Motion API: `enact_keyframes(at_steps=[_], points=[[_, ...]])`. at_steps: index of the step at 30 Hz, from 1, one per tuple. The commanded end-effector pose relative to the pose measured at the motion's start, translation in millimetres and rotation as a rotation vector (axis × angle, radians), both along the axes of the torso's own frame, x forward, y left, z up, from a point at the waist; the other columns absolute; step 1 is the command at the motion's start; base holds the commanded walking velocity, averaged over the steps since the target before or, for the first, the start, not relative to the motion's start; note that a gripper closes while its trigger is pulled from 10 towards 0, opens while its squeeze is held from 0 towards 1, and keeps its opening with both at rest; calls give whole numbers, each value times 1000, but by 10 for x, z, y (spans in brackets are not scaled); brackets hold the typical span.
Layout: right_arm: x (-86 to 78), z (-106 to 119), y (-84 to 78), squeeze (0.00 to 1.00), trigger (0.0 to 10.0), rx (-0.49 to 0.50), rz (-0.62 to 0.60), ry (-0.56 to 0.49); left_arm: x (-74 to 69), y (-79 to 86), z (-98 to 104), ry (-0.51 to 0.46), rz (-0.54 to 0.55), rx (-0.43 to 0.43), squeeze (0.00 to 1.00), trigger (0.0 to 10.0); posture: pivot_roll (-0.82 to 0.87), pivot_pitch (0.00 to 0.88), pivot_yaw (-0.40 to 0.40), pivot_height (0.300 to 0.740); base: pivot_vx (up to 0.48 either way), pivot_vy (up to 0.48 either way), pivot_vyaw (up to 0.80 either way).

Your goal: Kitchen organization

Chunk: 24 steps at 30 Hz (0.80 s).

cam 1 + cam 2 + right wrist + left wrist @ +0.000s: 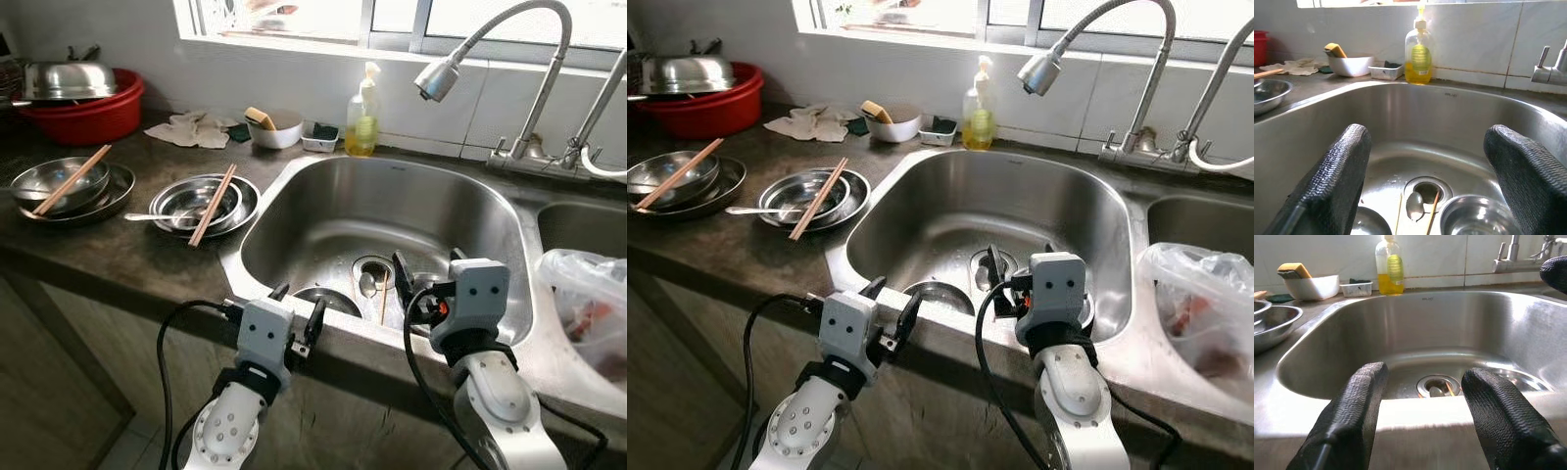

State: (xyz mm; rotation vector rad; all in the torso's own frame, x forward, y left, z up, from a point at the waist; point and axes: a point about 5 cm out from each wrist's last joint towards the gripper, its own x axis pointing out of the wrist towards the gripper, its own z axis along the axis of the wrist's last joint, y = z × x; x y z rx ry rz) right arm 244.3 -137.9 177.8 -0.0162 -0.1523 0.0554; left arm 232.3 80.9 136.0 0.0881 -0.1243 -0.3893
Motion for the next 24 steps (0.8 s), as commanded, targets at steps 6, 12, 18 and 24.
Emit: enact_keyframes(at_steps=[6,12,18,24], points=[[3,16,25,0,10000,8,3,-7,-22,-5,23,0,-4,-2,0,10000,80,0,-28,740,-304,0,0],[6,17,25,0,10000,8,3,-7,-28,-15,10,6,-5,-2,0,10000,78,0,-28,740,-316,0,0],[6,15,31,0,10000,7,2,-5,-25,-22,9,7,-7,-2,0,10000,77,0,-28,740,-333,0,0],[10,11,34,0,10000,6,1,-3,-28,-23,7,9,-7,-1,0,10000,80,0,-31,740,-343,0,0]])
